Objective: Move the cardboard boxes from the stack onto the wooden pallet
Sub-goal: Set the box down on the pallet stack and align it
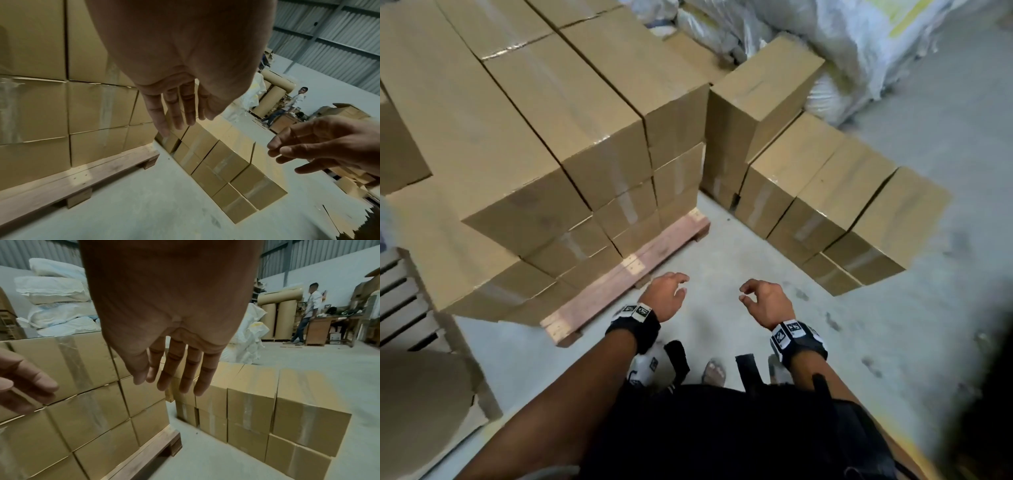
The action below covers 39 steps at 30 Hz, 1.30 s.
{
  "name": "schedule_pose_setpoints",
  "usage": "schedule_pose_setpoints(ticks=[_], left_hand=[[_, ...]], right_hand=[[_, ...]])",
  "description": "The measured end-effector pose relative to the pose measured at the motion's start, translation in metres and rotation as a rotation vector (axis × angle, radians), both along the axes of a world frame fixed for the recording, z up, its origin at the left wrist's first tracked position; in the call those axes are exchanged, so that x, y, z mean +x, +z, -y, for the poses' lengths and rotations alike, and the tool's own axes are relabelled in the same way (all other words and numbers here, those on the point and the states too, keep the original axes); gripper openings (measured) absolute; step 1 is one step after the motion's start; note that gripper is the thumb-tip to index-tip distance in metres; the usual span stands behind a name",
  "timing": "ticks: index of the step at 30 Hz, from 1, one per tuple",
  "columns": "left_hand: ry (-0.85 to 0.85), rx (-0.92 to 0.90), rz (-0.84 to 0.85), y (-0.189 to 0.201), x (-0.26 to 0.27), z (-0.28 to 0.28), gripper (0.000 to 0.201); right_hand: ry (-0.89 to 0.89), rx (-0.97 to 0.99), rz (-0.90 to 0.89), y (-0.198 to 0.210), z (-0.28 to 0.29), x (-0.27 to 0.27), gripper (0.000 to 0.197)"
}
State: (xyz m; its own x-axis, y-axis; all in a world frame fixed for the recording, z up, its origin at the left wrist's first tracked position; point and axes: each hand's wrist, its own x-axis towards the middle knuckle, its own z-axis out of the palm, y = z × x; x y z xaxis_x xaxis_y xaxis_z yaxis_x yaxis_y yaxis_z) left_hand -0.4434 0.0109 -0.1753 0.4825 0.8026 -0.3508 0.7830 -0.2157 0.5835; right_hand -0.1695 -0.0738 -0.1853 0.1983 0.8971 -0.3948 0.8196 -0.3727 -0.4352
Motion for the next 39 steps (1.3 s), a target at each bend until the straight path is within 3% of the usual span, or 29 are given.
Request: schedule_pose_setpoints(ticks=[7,15,23,33,39], left_hand=[[-0.122,0.026,0.002,0.001,0.071,-0.031,0.034],[-0.198,0.036,-0.011,-0.007,0.140,-0.126,0.035],[-0.253,0.001,0.006,-0.020,0.210,-0.265,0.034],[-0.323,0.061,0.014,0.007,0.288,-0.449,0.037],[-0.343,0.084,-0.005,0.014,0.336,-0.551,0.039]], right_hand=[[-0.051,0.012,0.020,0.013,-0.006,0.089,0.021],[-0.132,0.012,-0.030,0.006,-0.062,0.146,0.021],[-0.190,-0.005,-0.040,0.002,-0.181,0.199,0.021],[-0.183,0.004,0.035,0.026,-0.364,0.255,0.030],[-0.146,0.064,0.056,0.024,-0.471,0.287,0.025]])
